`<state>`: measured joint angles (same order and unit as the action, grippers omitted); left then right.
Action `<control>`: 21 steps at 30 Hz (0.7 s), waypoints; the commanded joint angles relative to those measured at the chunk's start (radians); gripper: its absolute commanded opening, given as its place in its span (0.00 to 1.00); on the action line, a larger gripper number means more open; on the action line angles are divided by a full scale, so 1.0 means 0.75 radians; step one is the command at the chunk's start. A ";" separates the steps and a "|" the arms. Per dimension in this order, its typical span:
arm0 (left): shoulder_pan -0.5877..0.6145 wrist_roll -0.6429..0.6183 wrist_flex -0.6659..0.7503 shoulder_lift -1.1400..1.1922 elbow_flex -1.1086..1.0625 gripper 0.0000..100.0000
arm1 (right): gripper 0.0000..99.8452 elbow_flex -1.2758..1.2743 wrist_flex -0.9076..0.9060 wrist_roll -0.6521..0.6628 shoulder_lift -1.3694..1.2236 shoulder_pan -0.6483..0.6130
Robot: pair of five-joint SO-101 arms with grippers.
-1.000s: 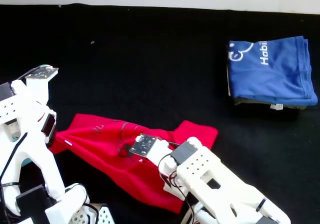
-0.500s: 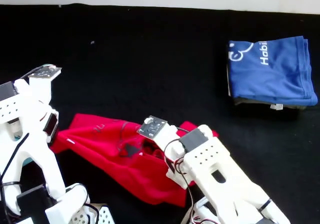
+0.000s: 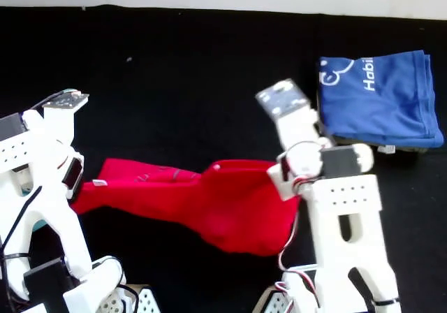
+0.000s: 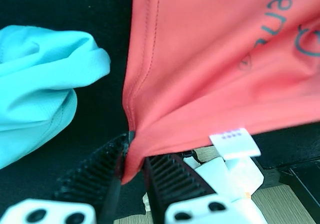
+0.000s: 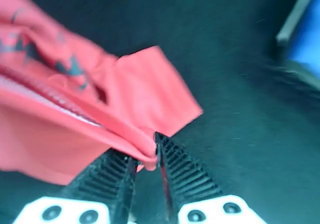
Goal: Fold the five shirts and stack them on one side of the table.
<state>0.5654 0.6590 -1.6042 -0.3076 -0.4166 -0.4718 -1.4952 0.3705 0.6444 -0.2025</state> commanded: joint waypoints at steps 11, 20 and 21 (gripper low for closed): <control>-0.433 -0.313 -0.155 -0.030 0.754 0.01 | 0.01 0.490 0.492 0.012 0.017 0.249; -0.498 -0.329 -0.162 -0.030 1.382 0.01 | 0.01 0.858 0.676 0.014 0.019 0.459; -0.498 -0.329 -0.164 -0.030 1.439 0.01 | 0.01 0.899 0.676 0.014 0.019 0.467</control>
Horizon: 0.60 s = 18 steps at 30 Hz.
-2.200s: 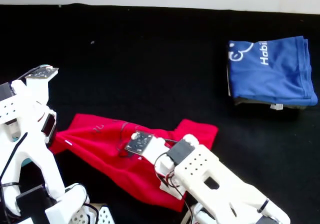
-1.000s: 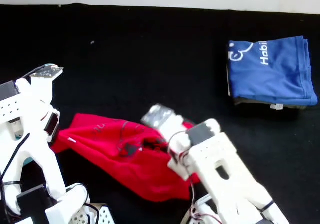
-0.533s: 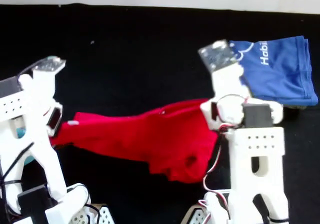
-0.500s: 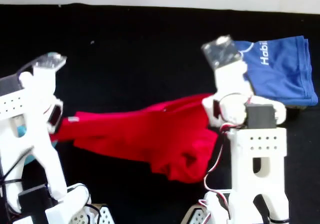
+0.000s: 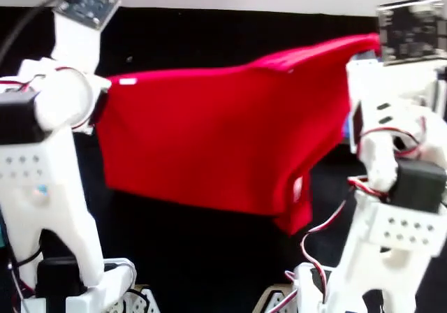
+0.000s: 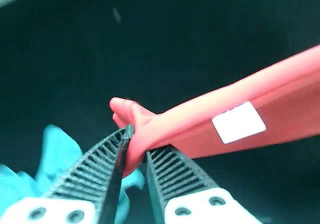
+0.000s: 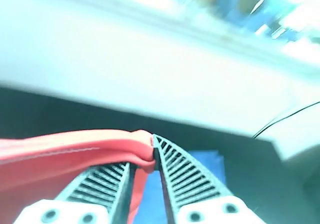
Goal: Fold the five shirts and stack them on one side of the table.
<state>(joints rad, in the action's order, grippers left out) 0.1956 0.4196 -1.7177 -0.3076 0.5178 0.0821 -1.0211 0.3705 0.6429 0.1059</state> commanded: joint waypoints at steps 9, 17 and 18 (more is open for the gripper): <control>-0.005 -0.010 -0.031 -0.032 0.547 0.01 | 0.01 0.445 0.044 0.014 0.024 0.079; 0.001 -0.010 -0.047 -0.032 0.770 0.01 | 0.01 0.576 0.046 0.012 0.034 0.075; 0.001 -0.010 -0.047 -0.032 0.803 0.01 | 0.01 0.590 0.046 0.012 0.034 0.075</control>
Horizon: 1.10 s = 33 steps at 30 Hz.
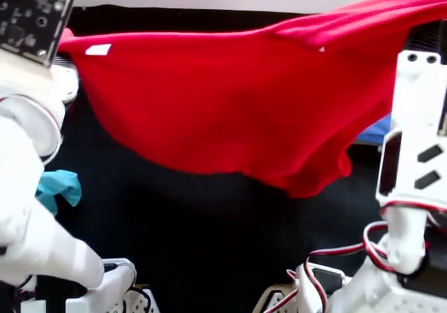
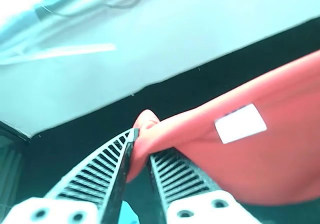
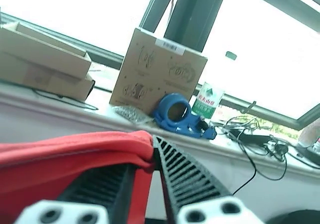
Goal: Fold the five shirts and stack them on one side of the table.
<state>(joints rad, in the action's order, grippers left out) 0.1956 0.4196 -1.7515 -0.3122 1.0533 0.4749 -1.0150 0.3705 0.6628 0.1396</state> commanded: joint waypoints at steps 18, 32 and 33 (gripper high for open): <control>0.005 -0.012 -0.010 -0.026 -0.465 0.01 | 0.01 0.032 0.218 0.014 0.009 0.036; 0.093 -0.006 -0.002 -0.537 -0.470 0.01 | 0.01 -0.005 0.216 0.014 0.232 0.030; 0.097 -0.006 -0.002 -0.564 -0.470 0.01 | 0.01 -0.005 0.216 0.014 0.244 0.030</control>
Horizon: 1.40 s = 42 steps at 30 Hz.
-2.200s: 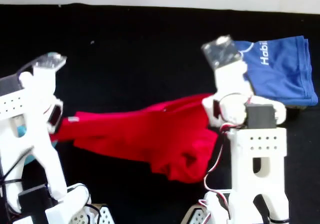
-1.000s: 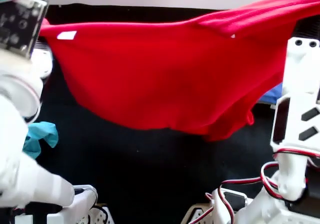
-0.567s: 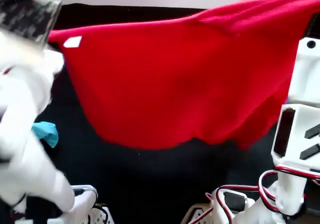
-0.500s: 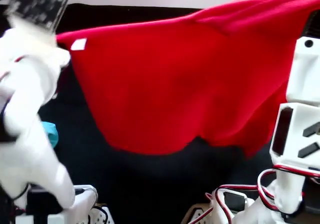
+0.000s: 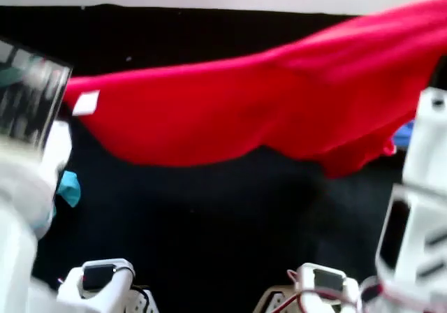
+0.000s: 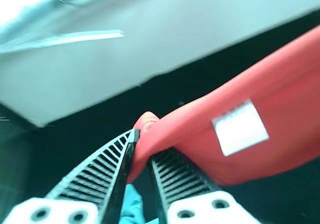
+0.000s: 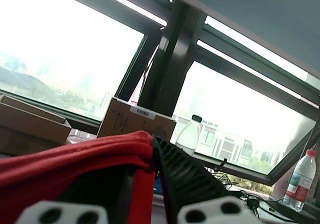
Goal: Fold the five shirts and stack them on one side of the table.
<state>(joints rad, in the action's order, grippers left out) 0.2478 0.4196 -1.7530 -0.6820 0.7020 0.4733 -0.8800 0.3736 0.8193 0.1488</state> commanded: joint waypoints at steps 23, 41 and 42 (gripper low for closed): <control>0.044 -0.004 0.468 0.502 -0.543 0.01 | 0.01 -0.920 0.465 0.010 -0.234 -0.197; 0.040 -0.004 0.397 1.343 0.154 0.01 | 0.01 -0.044 0.050 0.002 -1.173 -0.230; 0.040 -0.004 0.401 1.378 0.157 0.01 | 0.01 -0.046 0.017 0.002 -1.198 -0.238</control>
<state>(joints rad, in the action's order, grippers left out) 0.2708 0.4181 -1.4538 0.3107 0.7787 0.3813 -0.8140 0.3721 -0.0522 -0.0230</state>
